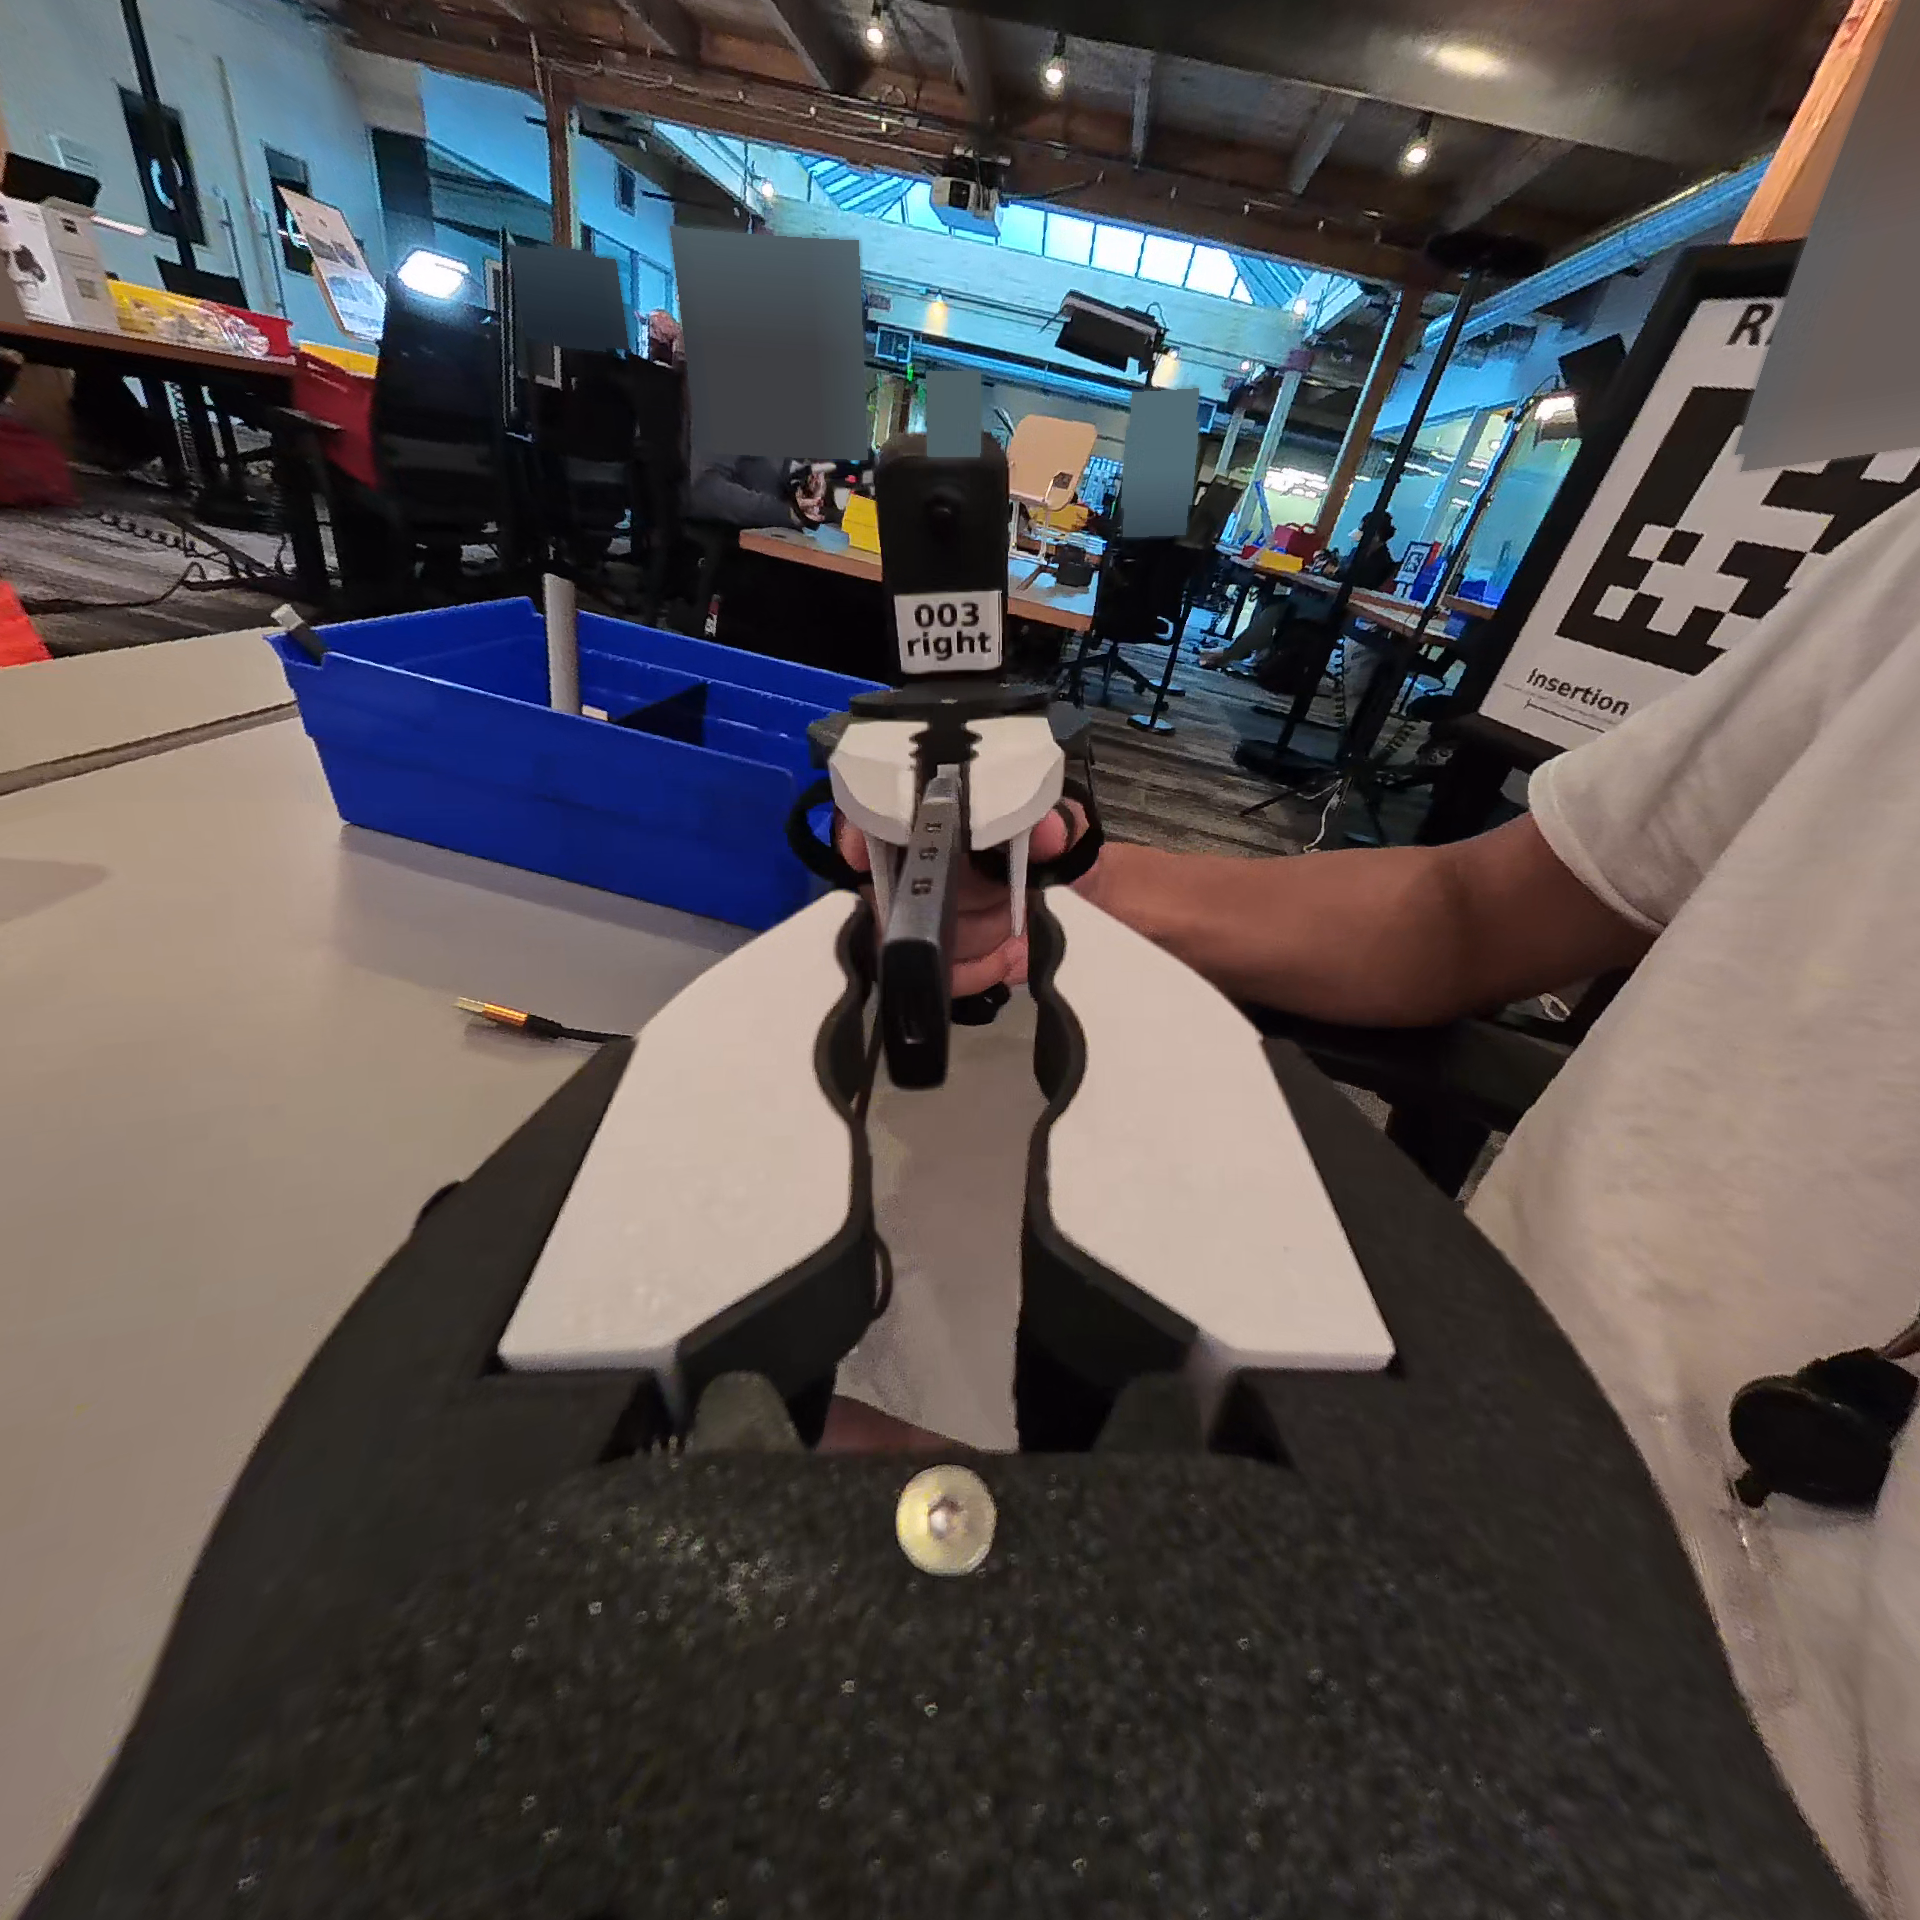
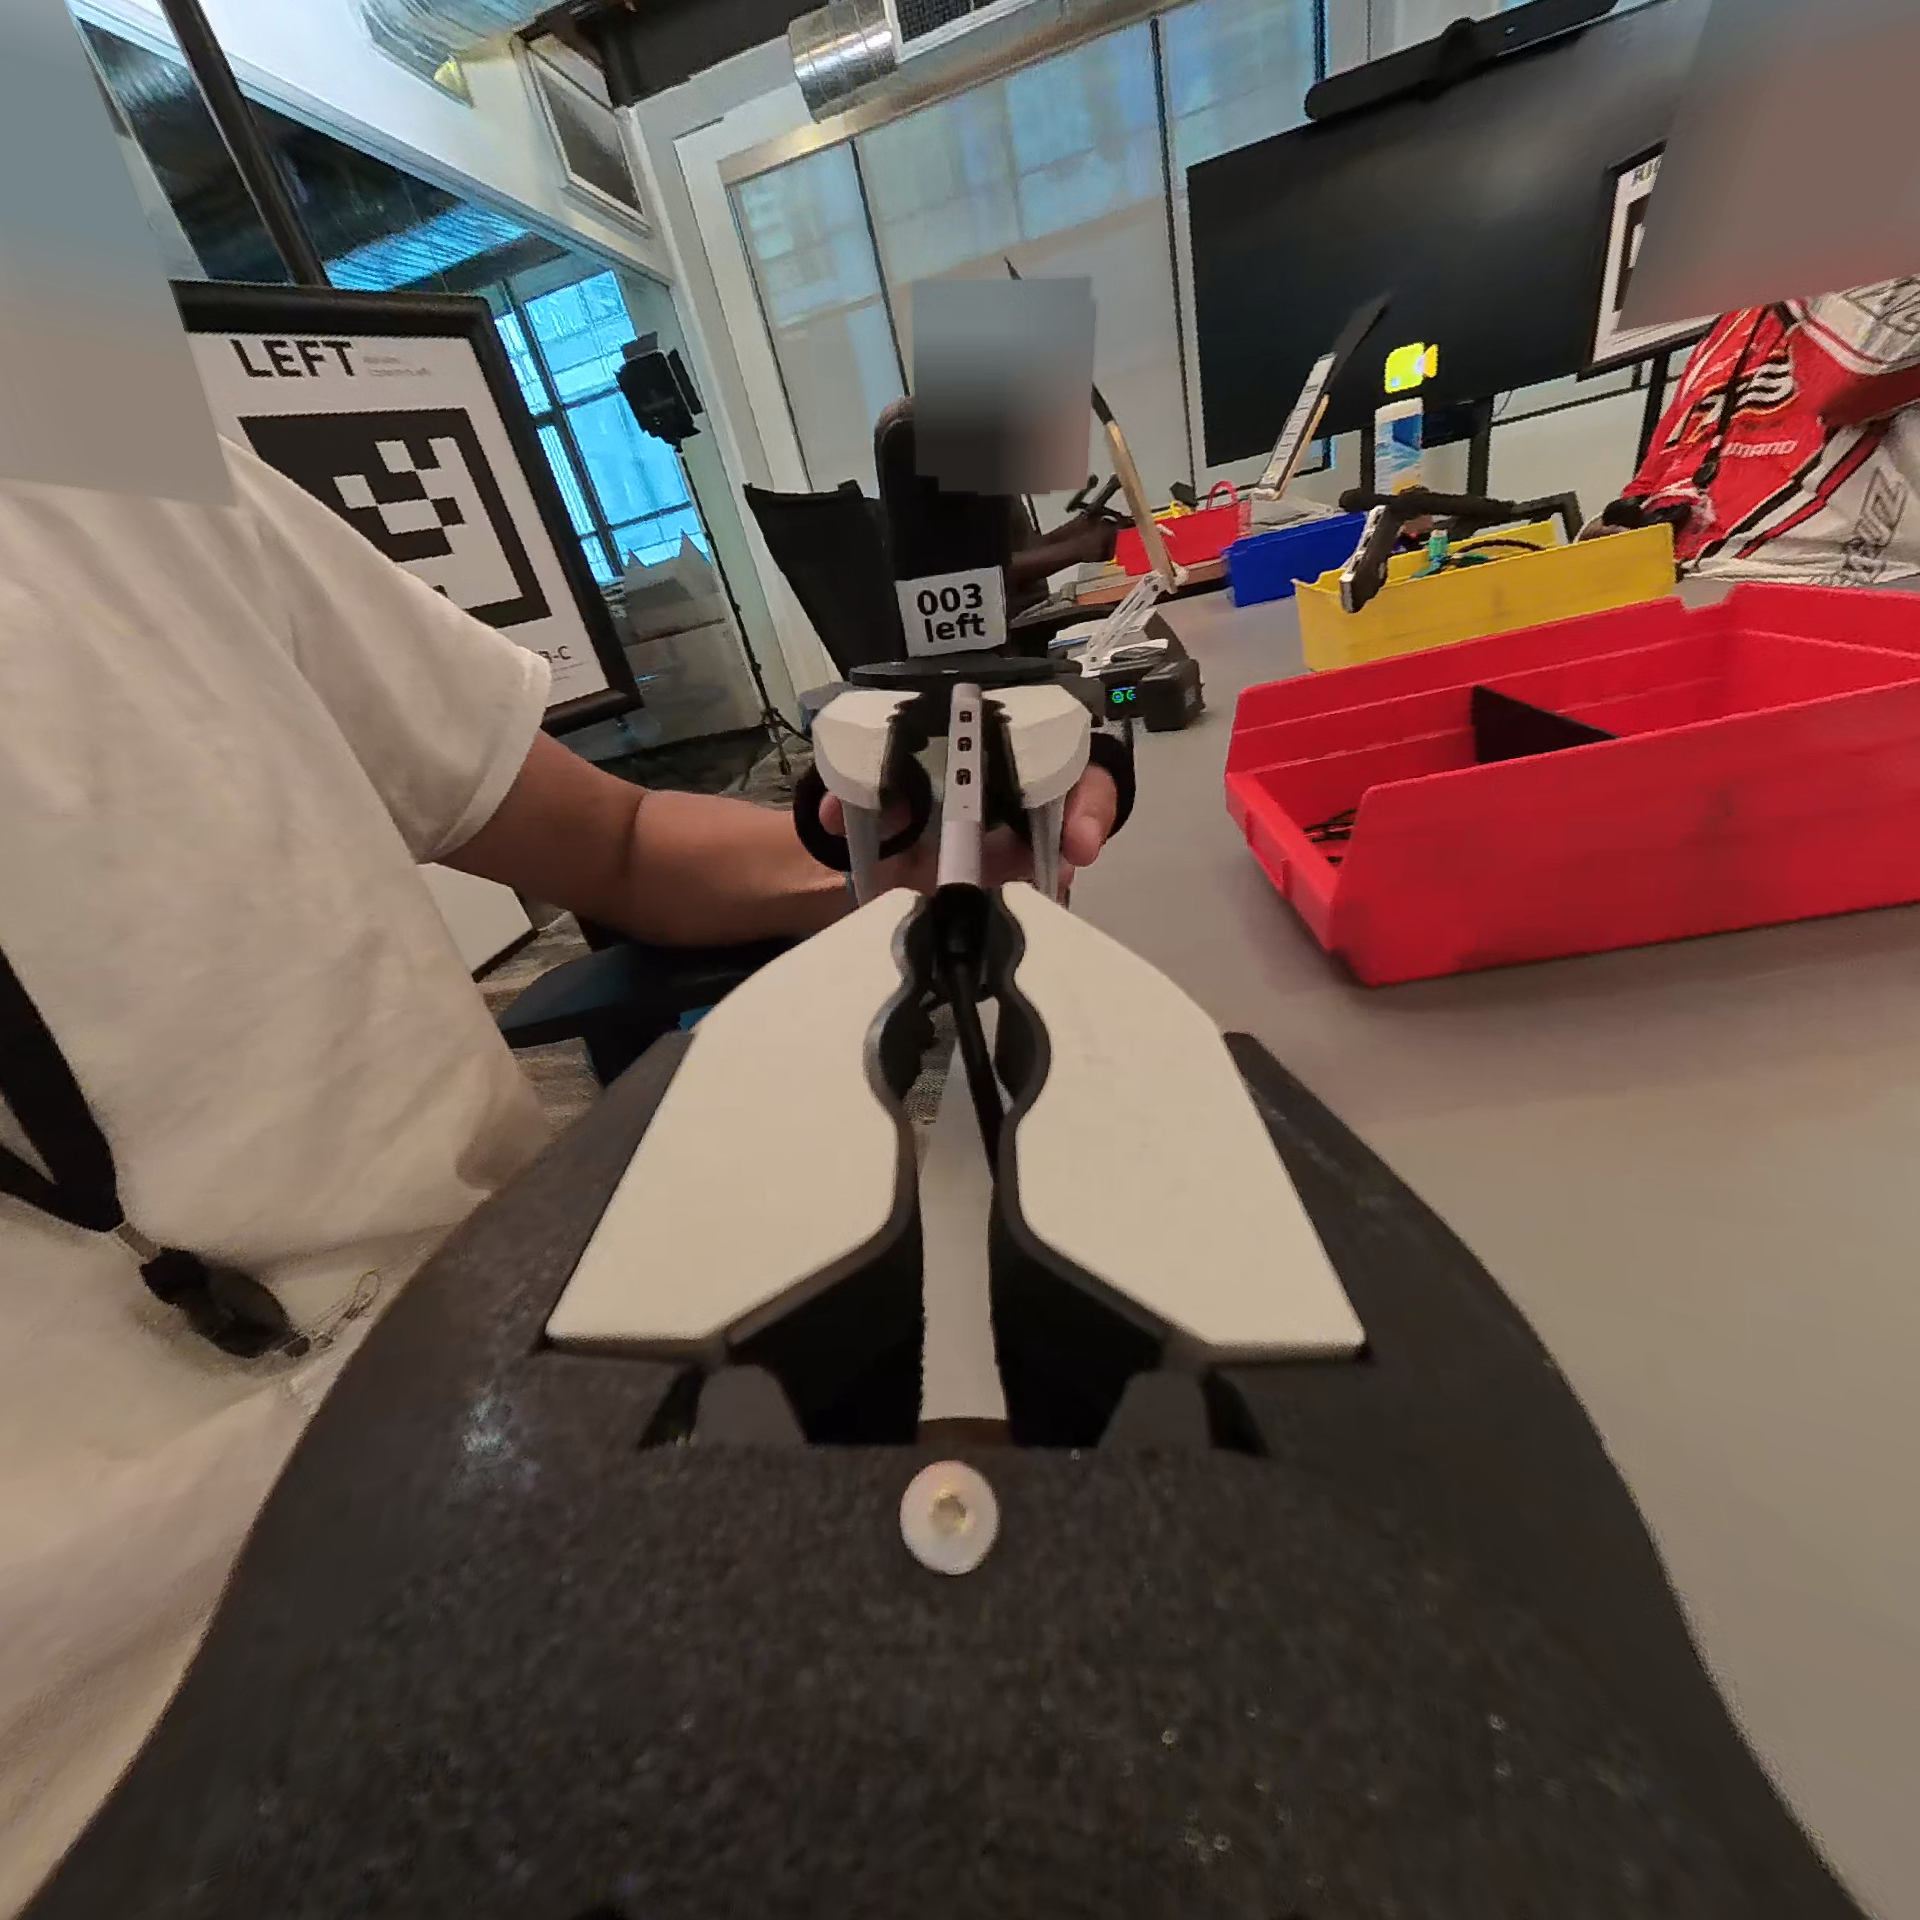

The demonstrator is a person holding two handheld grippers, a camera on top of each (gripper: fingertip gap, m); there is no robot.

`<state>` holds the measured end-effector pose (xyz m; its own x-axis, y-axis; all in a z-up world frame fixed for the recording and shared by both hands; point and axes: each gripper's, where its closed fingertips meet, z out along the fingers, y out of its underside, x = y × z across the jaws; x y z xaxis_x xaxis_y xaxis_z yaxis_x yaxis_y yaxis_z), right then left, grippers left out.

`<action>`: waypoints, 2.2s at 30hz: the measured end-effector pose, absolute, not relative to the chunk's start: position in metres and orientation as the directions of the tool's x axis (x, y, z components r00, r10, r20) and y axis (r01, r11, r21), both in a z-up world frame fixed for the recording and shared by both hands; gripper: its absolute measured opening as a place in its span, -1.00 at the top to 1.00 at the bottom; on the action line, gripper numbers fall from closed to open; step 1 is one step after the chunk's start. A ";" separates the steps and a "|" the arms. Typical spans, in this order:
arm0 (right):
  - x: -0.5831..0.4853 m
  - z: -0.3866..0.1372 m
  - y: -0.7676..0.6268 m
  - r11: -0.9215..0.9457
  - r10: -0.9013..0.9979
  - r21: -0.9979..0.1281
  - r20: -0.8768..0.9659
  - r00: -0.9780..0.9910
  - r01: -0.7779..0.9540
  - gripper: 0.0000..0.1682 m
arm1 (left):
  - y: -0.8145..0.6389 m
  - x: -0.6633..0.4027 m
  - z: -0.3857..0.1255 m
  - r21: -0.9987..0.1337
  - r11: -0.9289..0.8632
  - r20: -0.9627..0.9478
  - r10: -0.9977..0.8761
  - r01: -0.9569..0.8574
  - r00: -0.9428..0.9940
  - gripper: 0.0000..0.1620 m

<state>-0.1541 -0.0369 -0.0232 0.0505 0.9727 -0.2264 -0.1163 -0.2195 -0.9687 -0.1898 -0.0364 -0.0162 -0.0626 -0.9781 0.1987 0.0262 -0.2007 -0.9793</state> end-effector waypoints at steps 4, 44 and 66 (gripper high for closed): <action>-0.156 -0.025 -0.039 -0.242 0.969 -0.962 -0.247 0.023 -0.123 0.89 | -0.035 -0.189 -0.018 -0.980 -0.197 0.195 -0.980 0.031 -0.047 0.71; -0.152 -0.015 -0.042 -0.244 0.969 -0.949 -0.245 -0.019 -0.199 0.90 | -0.044 -0.180 -0.017 -0.995 -0.087 0.087 -0.996 0.058 -0.008 0.83; -0.159 -0.030 -0.031 -0.228 0.967 -0.967 -0.239 0.086 -0.115 0.84 | -0.037 -0.176 -0.029 -0.989 0.142 -0.146 -0.985 -0.049 0.090 0.88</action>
<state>-0.1593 -0.0312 -0.0297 0.0862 0.9673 -0.2386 -0.1154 -0.2282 -0.9668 -0.1763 -0.0366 -0.0293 0.0901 -0.9851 -0.1462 -0.0492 0.1422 -0.9886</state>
